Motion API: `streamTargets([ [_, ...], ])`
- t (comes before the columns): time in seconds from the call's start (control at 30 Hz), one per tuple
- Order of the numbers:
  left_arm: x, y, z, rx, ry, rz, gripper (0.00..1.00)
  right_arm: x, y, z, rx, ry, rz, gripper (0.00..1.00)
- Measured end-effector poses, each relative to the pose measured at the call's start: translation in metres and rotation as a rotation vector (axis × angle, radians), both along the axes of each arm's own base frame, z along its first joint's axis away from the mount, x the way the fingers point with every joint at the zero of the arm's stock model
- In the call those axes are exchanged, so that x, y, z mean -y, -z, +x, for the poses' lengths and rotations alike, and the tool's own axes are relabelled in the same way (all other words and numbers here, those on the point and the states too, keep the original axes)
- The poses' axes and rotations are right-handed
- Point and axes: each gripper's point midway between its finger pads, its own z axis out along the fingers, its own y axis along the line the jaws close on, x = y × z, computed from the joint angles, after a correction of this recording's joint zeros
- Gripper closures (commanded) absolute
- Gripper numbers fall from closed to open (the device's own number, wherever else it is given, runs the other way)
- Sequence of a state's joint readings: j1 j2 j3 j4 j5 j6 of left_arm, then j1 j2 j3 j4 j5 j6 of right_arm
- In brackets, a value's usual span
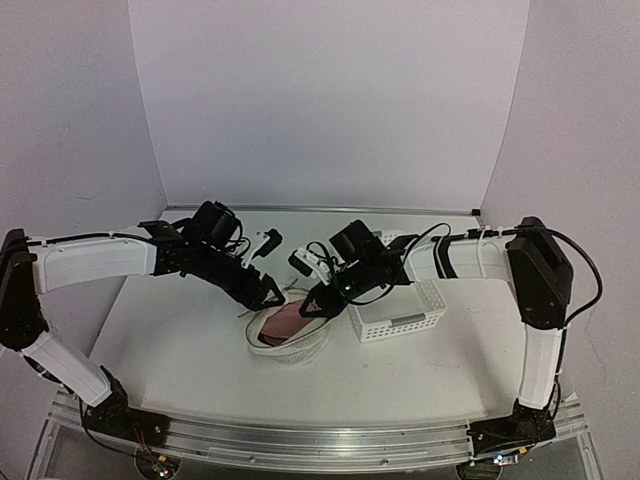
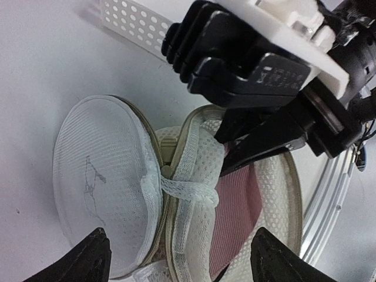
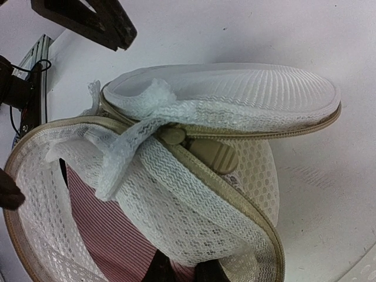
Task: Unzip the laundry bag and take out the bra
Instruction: Hold the laundry bag at the center of the board.
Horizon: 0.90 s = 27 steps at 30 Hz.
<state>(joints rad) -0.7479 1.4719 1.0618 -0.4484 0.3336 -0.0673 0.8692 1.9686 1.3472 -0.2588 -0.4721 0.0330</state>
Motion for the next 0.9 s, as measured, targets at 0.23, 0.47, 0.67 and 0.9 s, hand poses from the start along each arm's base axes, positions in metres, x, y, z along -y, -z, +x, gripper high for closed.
streamTargets([
  [0.23, 0.000, 0.024, 0.009, 0.011, -0.026, 0.092, 0.22, -0.001, 0.004, -0.003, -0.019, -0.011, 0.001, 1.00],
  [0.47, 0.001, 0.039, 0.014, -0.004, -0.034, 0.131, 0.58, -0.002, 0.003, -0.005, -0.029, -0.021, 0.010, 1.00],
  [0.67, 0.003, 0.043, 0.016, -0.008, -0.035, 0.141, 1.00, -0.002, 0.003, -0.005, -0.029, -0.022, 0.009, 1.00],
  [0.9, 0.004, 0.031, 0.022, 0.021, -0.046, 0.129, 1.00, 0.001, 0.010, -0.008, -0.023, -0.032, 0.002, 1.00],
])
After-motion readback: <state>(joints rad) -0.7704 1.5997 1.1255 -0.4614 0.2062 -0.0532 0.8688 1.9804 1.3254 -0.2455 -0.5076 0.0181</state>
